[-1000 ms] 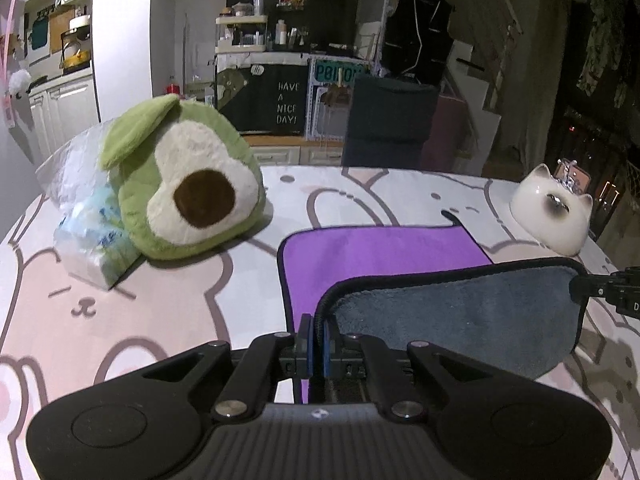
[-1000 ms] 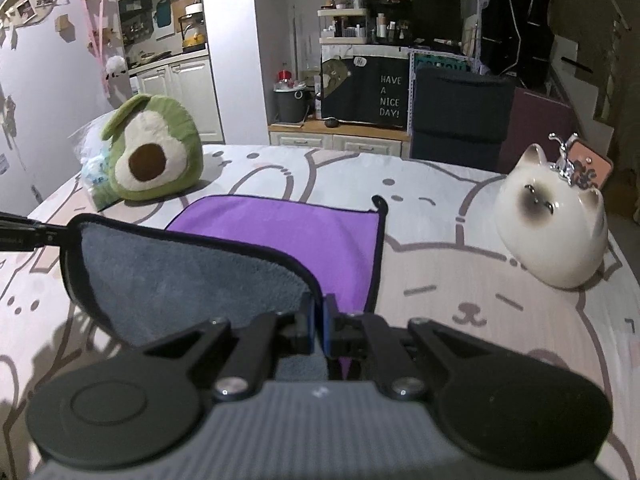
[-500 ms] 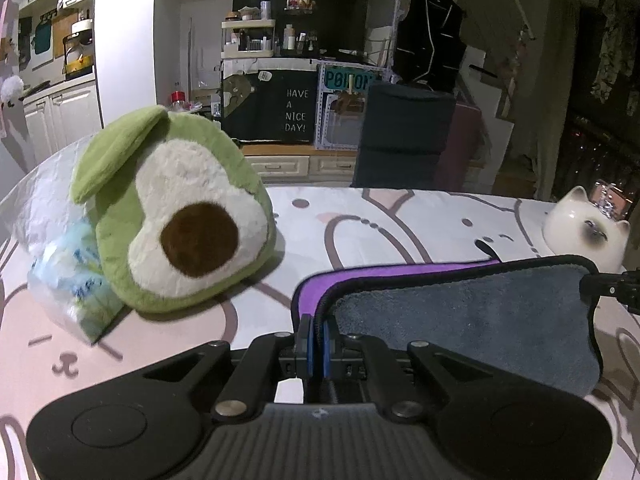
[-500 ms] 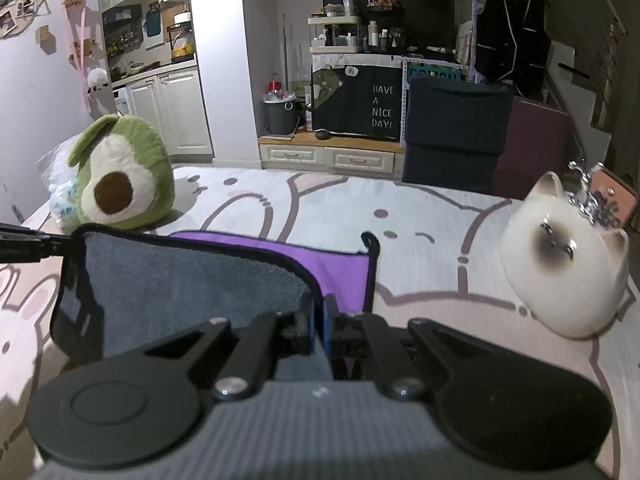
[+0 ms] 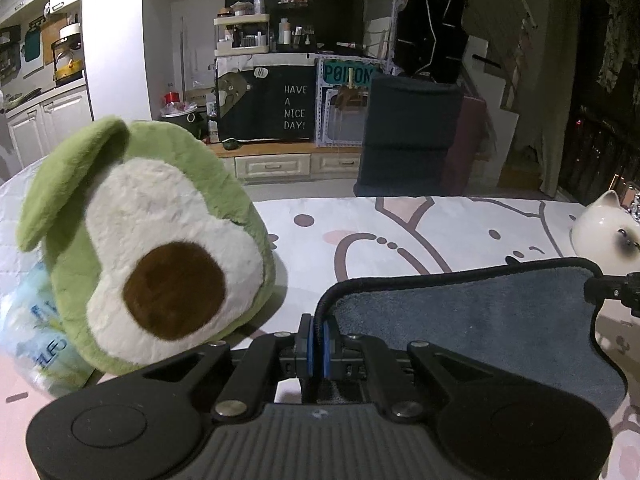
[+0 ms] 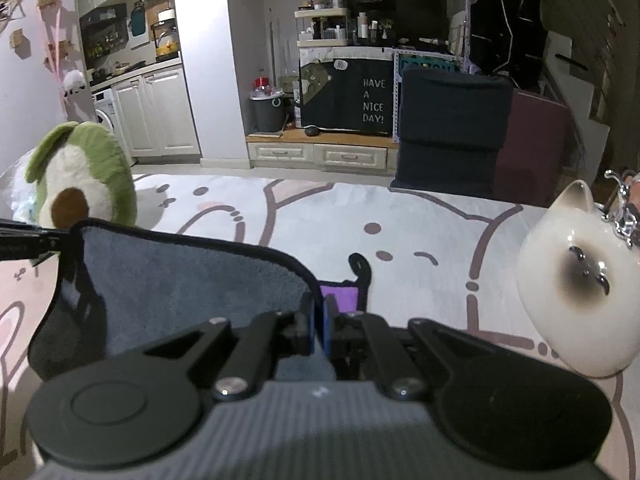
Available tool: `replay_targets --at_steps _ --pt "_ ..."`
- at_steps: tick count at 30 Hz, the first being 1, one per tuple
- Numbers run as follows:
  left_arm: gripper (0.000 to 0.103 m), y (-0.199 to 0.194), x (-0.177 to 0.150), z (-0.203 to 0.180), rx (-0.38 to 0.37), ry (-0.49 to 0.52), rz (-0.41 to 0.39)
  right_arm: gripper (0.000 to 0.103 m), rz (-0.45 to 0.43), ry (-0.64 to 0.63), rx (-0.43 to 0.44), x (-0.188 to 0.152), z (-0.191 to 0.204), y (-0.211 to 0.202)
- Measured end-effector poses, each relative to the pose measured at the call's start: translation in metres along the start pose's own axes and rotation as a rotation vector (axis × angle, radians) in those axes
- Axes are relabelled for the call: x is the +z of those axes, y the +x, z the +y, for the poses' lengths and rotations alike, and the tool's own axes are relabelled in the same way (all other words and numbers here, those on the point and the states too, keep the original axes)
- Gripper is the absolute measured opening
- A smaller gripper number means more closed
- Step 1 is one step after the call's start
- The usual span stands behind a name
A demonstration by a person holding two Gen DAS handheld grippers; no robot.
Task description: Fold towel
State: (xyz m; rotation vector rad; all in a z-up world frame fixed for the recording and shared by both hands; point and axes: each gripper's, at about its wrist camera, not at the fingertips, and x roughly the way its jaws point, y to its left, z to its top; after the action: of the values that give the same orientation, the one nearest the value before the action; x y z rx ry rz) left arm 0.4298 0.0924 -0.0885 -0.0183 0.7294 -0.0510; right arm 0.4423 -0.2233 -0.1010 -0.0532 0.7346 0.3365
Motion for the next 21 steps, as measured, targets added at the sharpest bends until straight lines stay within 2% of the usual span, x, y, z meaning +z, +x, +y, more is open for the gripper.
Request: replay_targets --at_steps 15,21 --pt "0.005 0.032 0.015 0.002 0.008 0.011 0.029 0.005 0.041 0.004 -0.005 0.011 -0.006 0.029" --pt "0.005 0.04 0.021 0.0 0.017 0.031 0.074 0.005 0.065 0.012 -0.011 0.013 -0.007 0.034"
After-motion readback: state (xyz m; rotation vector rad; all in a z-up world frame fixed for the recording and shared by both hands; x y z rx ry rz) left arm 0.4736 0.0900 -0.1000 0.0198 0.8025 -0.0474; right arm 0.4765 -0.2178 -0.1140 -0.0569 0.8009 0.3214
